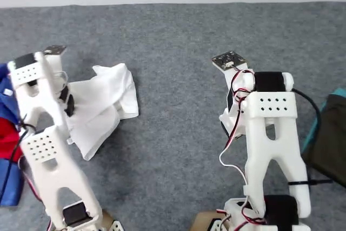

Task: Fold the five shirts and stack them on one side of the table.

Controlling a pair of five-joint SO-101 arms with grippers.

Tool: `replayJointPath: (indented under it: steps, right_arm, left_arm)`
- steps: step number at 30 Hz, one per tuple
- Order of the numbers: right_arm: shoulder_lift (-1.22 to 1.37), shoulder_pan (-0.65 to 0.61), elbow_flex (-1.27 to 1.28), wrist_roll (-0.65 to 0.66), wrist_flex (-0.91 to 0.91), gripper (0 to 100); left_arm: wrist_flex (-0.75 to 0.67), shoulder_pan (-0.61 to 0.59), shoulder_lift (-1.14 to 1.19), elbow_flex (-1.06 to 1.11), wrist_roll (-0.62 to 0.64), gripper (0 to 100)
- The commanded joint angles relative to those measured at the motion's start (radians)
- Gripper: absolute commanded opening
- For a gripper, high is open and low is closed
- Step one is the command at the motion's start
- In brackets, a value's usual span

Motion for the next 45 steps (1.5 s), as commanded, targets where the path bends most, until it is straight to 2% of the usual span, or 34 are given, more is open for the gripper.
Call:
replayJointPath:
  steps: [1, 6, 14, 20, 24, 27, 34, 37, 41, 45]
  right_arm:
    - [-0.008, -0.002, -0.054, -0.006, 0.042, 1.1]
    - [-0.01, -0.001, -0.054, -0.005, 0.044, 1.0]
    - [-0.01, -0.001, -0.126, -0.005, 0.044, 1.0]
    - [-0.01, -0.005, -0.192, -0.005, 0.044, 1.0]
    - [-0.01, -0.01, -0.199, 0.031, 0.042, 1.0]
    - [-0.01, -0.01, -0.199, 0.075, 0.042, 1.0]
    - [-0.01, -0.01, -0.199, 0.081, 0.041, 1.0]
    - [-0.01, -0.01, -0.198, 0.081, 0.041, 1.0]
    - [-0.007, -0.005, -0.193, 0.081, 0.041, 1.0]
    - [-0.001, 0.019, -0.186, 0.081, 0.041, 1.0]
  left_arm:
    - [0.025, 0.038, 0.015, -0.038, 0.009, 1]
    - [0.025, 0.041, -0.118, -0.042, 0.014, 0]
    - [0.023, 0.1, -0.597, 0.07, 0.068, 0]
    - [0.021, 0.098, -0.918, 0.076, 0.206, 0]
    - [0.021, 0.092, -1.089, 0.077, 0.207, 0]
    - [0.021, 0.057, -1.174, 0.088, 0.206, 0]
    - [0.023, -0.068, -1.226, 0.134, 0.212, 0]
    - [0.021, -0.074, -1.241, 0.124, 0.209, 0]
    - [0.02, 0.037, -1.255, 0.036, 0.207, 0]
    - [0.006, 0.226, -1.25, -0.116, 0.21, 0]
